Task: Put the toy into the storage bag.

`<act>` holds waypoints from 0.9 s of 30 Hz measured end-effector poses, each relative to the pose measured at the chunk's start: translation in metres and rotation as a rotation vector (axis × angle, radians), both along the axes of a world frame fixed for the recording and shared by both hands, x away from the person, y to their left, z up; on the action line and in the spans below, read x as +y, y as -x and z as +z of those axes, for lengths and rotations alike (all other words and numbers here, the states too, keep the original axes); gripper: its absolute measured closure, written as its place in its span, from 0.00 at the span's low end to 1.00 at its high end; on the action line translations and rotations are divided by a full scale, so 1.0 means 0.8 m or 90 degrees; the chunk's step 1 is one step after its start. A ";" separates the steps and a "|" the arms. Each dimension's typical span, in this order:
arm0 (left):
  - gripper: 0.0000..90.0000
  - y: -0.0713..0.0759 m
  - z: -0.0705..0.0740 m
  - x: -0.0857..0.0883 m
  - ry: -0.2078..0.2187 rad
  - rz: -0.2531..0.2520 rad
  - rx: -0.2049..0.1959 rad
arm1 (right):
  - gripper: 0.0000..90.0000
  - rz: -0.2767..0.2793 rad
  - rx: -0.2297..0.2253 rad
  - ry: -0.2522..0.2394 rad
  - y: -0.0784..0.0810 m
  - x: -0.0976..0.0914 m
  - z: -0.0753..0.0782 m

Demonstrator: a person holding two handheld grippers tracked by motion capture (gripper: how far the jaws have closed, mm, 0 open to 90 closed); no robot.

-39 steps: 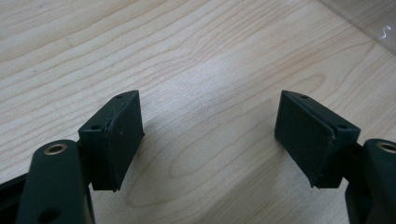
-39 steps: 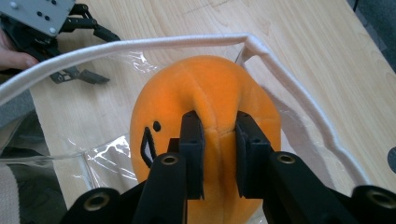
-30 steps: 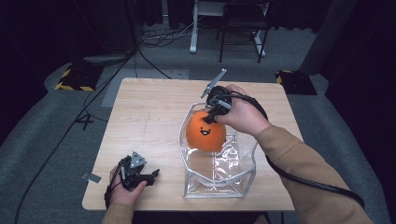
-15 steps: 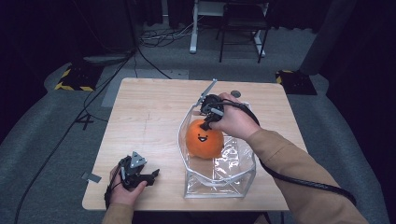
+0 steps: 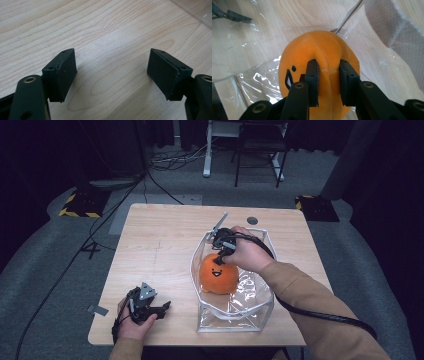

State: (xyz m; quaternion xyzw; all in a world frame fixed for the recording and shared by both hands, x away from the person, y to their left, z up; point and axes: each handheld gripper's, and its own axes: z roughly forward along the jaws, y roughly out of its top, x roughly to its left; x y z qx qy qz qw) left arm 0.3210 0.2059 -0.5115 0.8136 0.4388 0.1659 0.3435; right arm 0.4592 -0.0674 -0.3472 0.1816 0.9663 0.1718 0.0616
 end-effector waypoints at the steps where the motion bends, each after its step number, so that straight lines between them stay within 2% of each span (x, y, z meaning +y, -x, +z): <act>1: 0.26 0.000 0.000 0.000 0.000 0.000 0.000 | 0.80 0.001 0.003 0.003 -0.001 0.000 -0.002; 5: 0.26 0.000 0.000 0.000 0.000 0.000 0.000 | 0.80 -0.004 0.008 0.016 -0.003 -0.001 -0.012; 13: 0.26 0.000 0.000 0.000 0.000 0.000 0.000 | 0.77 -0.005 0.008 0.014 -0.003 -0.001 -0.013; 18: 0.26 0.000 0.000 0.000 0.000 0.000 0.001 | 0.66 -0.004 0.003 0.000 -0.004 -0.005 -0.012; 21: 0.26 0.000 0.000 0.000 0.000 -0.001 0.000 | 0.61 -0.014 0.013 -0.014 -0.004 -0.008 -0.010; 27: 0.26 0.000 0.000 0.000 -0.001 -0.001 -0.001 | 0.57 -0.022 0.019 -0.032 -0.006 -0.017 -0.010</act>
